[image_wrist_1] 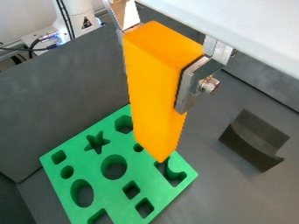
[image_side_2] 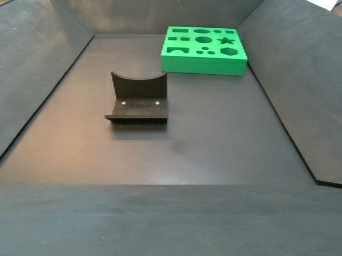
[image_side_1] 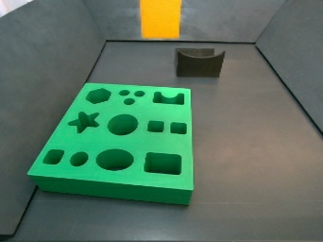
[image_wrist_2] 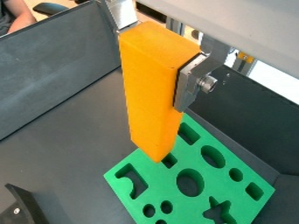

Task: Insert the rectangle object.

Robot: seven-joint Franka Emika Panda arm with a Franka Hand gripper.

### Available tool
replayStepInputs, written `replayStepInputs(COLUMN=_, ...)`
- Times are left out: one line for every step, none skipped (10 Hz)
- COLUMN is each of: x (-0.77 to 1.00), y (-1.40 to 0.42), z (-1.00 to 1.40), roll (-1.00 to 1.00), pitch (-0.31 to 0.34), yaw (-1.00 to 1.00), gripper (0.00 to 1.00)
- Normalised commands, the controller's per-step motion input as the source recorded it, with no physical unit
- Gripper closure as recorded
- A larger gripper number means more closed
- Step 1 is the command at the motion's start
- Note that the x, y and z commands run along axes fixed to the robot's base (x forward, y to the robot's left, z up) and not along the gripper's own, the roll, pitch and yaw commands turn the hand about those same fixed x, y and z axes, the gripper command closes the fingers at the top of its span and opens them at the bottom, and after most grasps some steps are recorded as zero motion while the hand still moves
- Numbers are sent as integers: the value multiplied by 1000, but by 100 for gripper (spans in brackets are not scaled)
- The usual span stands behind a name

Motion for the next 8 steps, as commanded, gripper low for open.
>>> replayStepInputs(x=337, y=-697, z=-1000, roll=0, pitch=0, yaw=-34, gripper=100)
replayStepInputs(x=309, y=-706, z=-1000, roll=0, pitch=0, yaw=-31, gripper=100)
replayStepInputs(x=160, y=-674, z=-1000, roll=20, pitch=0, yaw=-6, gripper=100)
replayStepInputs(x=0, y=-569, z=-1000, roll=89, pitch=0, yaw=0, gripper=100)
replayStepInputs(x=-83, y=-489, z=-1000, roll=189, pitch=-11, yaw=0, gripper=100)
replayStepInputs(x=-200, y=-551, z=-669, roll=203, pitch=-73, yaw=154, gripper=100)
replayStepInputs(x=-63, y=-514, z=-517, roll=231, pitch=-11, yaw=211, gripper=100)
replayStepInputs(x=14, y=-446, z=-497, roll=113, pitch=0, yaw=74, gripper=100)
